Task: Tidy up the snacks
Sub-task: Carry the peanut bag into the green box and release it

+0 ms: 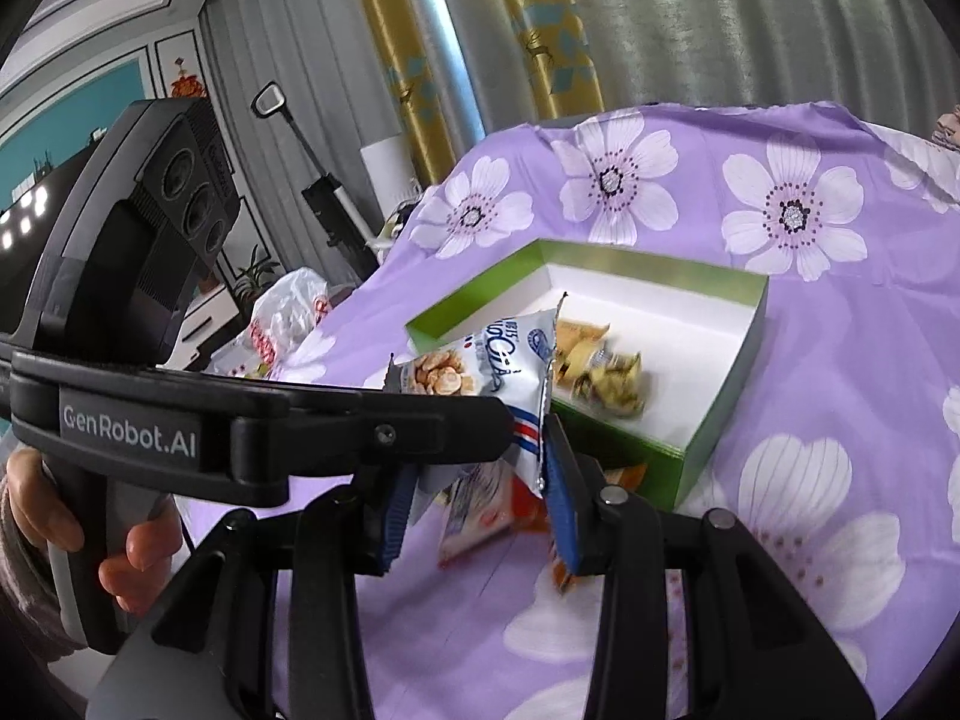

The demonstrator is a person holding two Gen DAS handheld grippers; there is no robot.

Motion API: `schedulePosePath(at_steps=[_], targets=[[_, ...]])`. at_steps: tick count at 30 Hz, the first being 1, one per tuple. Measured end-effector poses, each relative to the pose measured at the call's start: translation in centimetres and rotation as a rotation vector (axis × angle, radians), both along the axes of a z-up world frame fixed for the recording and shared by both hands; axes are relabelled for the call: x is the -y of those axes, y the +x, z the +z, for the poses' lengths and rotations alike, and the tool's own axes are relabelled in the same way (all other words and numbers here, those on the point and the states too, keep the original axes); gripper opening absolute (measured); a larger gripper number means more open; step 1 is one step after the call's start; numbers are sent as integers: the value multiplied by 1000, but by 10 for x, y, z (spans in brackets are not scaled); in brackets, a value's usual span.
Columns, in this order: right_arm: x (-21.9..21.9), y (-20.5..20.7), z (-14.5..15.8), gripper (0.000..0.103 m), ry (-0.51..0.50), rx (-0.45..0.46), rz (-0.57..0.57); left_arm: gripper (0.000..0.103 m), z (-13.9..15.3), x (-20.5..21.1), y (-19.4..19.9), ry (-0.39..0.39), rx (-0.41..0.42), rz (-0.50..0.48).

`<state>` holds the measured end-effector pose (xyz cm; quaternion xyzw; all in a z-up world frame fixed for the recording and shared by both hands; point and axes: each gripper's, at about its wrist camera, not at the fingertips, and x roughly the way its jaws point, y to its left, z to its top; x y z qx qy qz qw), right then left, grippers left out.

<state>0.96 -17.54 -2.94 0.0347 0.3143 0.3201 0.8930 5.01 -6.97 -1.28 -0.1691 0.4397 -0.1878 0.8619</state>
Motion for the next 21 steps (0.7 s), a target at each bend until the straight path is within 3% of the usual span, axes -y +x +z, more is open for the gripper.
schedulePosePath(at_steps=[7, 13, 16, 18, 21], targets=[[-1, 50, 2, 40, -3, 10, -33, 59, -6, -7, 57, -8, -8, -15], [-6, 90, -14, 41, -9, -51, -52, 59, -29, -11, 89, -12, -61, -4], [-8, 101, -24, 44, -17, -85, -62, 59, -41, -13, 98, -28, -89, 15], [-9, 107, -30, 53, -18, -110, -65, 59, -46, -15, 102, -29, -97, 33], [-8, 108, -36, 57, -18, -127, -75, 63, -50, -19, 105, -23, -109, 60]])
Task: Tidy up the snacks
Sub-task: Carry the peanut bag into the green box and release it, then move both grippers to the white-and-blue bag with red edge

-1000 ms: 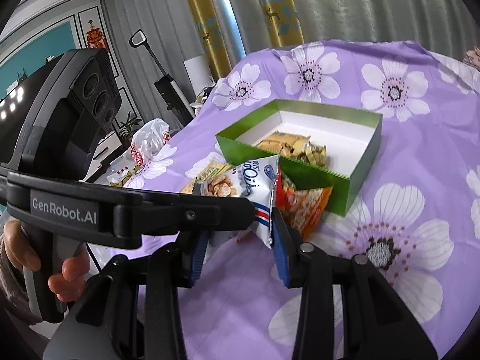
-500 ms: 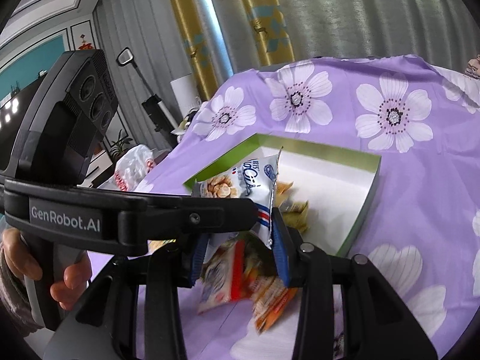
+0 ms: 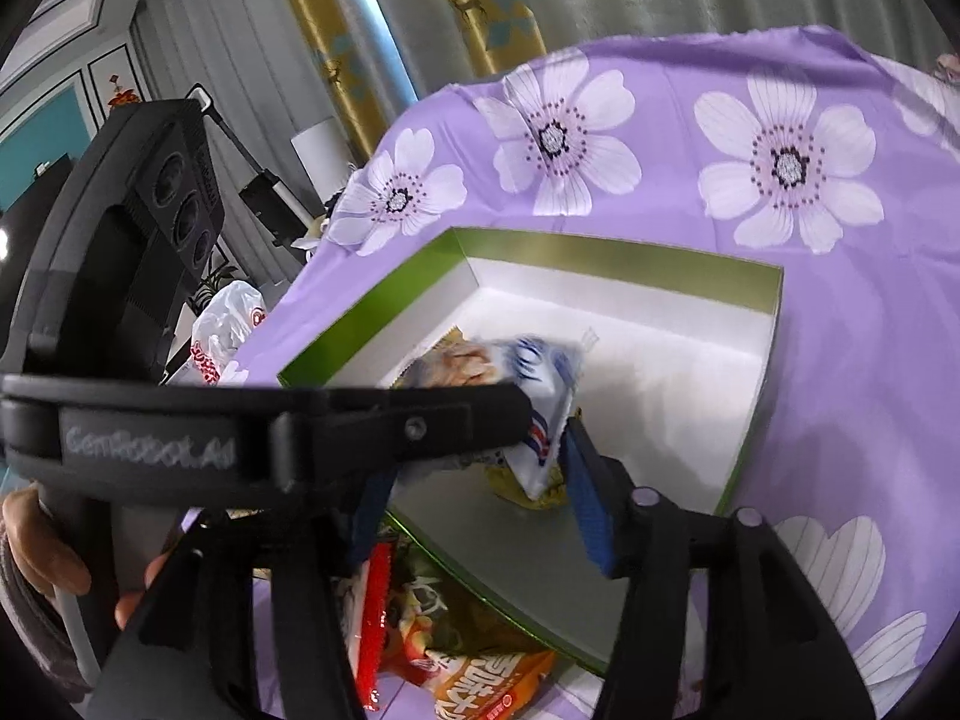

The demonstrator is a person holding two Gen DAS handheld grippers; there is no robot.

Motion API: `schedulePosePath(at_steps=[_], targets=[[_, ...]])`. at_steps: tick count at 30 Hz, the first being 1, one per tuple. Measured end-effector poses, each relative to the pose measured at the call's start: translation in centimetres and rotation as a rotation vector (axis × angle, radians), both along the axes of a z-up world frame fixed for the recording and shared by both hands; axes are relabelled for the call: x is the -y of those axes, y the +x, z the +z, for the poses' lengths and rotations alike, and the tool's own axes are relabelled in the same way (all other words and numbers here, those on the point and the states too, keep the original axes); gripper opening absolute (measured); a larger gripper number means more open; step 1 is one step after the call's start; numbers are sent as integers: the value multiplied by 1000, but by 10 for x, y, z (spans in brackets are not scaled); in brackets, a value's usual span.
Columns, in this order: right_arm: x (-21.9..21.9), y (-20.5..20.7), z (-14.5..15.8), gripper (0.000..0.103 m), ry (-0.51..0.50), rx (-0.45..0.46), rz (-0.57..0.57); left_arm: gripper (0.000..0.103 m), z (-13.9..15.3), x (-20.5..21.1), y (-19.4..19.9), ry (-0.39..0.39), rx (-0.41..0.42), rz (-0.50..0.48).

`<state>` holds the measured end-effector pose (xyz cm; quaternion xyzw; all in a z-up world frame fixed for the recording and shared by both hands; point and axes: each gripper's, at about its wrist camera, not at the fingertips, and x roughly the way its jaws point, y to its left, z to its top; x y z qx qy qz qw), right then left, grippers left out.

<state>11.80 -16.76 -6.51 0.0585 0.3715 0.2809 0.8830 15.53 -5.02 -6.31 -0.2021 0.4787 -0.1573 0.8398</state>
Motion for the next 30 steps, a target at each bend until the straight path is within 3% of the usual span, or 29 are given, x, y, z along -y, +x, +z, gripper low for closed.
schedulePosePath(at_steps=[4, 8, 20, 24, 30], targets=[[7, -7, 3, 59, -18, 14, -15, 79, 2, -14, -6, 6, 10, 36], [21, -14, 7, 67, -12, 24, -50, 81, 4, -26, -10, 5, 5, 73], [34, -56, 20, 67, -19, 56, -56, 81, 19, -50, -71, 27, 68, 108], [28, -75, 21, 66, -68, 70, -31, 81, 12, -62, -97, -3, 56, 139], [17, -102, 16, 63, -117, 72, 17, 81, -18, -75, -125, -106, -26, 175]])
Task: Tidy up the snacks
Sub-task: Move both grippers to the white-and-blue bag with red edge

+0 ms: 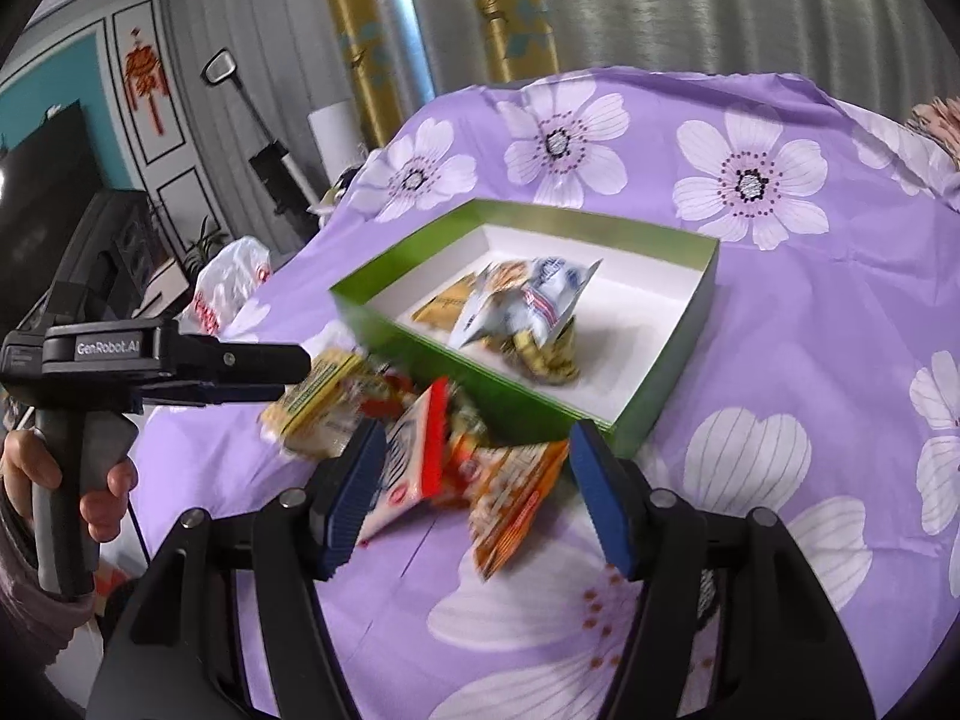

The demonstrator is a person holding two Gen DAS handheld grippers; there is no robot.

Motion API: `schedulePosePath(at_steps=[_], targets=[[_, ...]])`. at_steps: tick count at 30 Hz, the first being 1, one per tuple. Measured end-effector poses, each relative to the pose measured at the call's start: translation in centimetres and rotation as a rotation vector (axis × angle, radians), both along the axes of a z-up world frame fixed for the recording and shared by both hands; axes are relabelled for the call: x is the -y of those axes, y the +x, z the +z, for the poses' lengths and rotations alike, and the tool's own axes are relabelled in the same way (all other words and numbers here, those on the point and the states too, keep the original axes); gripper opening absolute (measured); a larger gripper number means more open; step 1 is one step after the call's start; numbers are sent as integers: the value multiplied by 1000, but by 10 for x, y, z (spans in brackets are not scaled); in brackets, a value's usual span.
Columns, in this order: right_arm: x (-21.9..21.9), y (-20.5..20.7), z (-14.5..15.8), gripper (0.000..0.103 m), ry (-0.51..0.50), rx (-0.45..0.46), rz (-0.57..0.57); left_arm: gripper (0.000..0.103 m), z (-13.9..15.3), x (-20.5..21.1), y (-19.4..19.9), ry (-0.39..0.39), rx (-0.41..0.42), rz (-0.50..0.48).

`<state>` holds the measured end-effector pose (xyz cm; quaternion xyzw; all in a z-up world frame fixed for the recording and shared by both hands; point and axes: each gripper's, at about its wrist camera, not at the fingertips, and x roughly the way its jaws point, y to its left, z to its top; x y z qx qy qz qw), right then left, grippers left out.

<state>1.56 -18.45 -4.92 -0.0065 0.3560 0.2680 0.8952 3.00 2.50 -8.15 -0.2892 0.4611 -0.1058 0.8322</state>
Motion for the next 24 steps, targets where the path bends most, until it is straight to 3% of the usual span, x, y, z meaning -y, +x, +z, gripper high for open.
schedulePosePath(at_steps=[6, 10, 19, 21, 24], targets=[[-10, -12, -10, 52, -44, -27, 33, 81, -33, 4, -11, -134, -81, 0], [-23, -12, -15, 47, -67, -35, 66, 81, -40, 11, -10, -174, -88, -7], [-49, 6, -31, 30, -154, -49, 114, 81, -53, 13, 3, -202, -97, 2], [-50, 8, -33, 20, -167, -55, 115, 81, -54, 15, 5, -206, -92, -7], [-43, 10, -35, 15, -129, -91, 107, 81, -54, 17, 7, -207, -88, -24]])
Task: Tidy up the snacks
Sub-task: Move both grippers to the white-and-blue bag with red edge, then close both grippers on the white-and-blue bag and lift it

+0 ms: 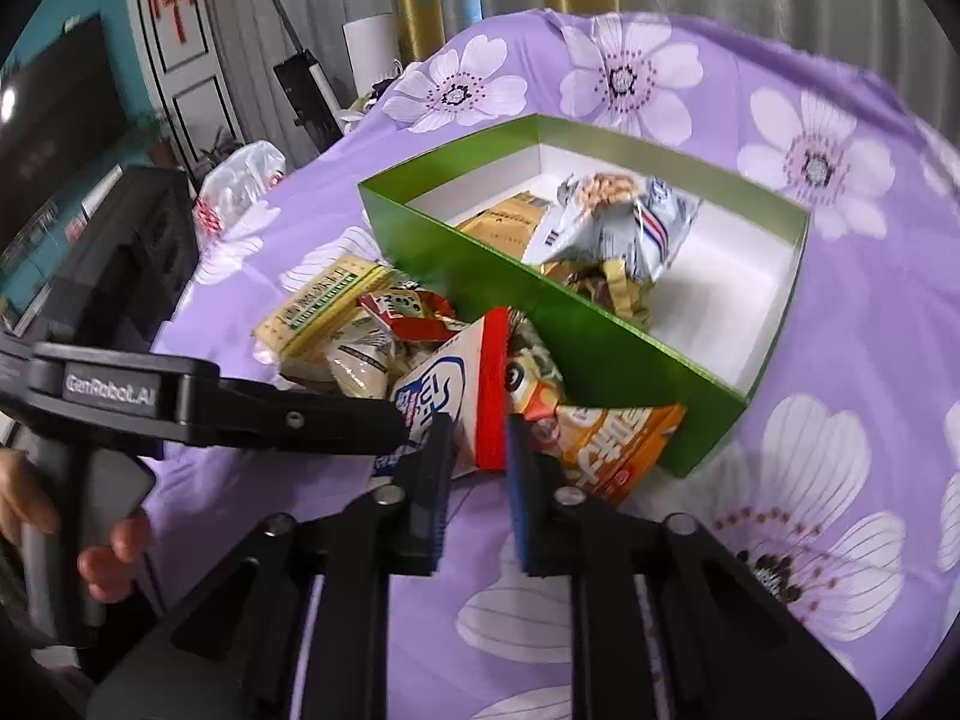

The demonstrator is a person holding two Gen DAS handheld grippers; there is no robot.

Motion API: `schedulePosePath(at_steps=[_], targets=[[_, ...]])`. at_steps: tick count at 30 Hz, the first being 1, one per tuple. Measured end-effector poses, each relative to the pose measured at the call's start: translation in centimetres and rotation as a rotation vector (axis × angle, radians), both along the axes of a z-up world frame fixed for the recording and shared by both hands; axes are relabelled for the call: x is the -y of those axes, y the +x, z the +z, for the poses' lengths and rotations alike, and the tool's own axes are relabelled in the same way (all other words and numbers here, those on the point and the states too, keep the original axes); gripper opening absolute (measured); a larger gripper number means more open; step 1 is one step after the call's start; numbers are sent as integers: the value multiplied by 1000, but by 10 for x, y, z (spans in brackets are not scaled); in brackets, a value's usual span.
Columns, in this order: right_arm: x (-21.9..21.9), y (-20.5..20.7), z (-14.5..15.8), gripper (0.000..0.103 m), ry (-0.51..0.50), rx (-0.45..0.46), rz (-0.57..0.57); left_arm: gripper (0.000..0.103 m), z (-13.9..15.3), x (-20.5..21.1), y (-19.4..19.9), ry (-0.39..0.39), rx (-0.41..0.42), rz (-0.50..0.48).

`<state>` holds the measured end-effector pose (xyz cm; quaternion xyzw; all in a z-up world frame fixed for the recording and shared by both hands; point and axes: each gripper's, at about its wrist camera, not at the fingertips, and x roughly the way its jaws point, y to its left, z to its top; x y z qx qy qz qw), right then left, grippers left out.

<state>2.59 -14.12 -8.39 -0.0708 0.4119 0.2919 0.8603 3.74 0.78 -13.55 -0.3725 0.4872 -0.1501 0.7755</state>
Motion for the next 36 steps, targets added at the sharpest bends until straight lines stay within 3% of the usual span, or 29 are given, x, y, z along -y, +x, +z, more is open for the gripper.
schedulePosePath(at_steps=[5, 10, 13, 14, 18, 26, 28, 30, 32, 36], targets=[[19, -15, -3, 11, 123, -100, -49, 81, 1, 5, -3, -17, 8, -37], [33, -49, -17, 14, 187, -210, -81, 81, 5, 28, -14, 43, 29, -131], [41, -62, -28, 28, 169, -266, -109, 81, 7, 37, -16, 68, 35, -162], [43, -65, -31, 38, 148, -265, -132, 81, 8, 40, -15, 76, 35, -169], [50, -67, -29, 51, 152, -235, -187, 81, 10, 52, -11, 151, 34, -209], [22, -59, -40, 50, 60, -192, -155, 63, 11, 62, -17, 303, 51, -232], [15, -58, -41, 45, 30, -160, -140, 53, 10, 62, -18, 325, 57, -236], [13, -53, -42, 24, 53, -166, -120, 47, 11, 65, -18, 340, 63, -242], [9, -49, -42, 22, 61, -167, -106, 46, 13, 67, -22, 362, 77, -245], [5, -50, -40, 20, 51, -151, -107, 42, 16, 65, -25, 321, 87, -238]])
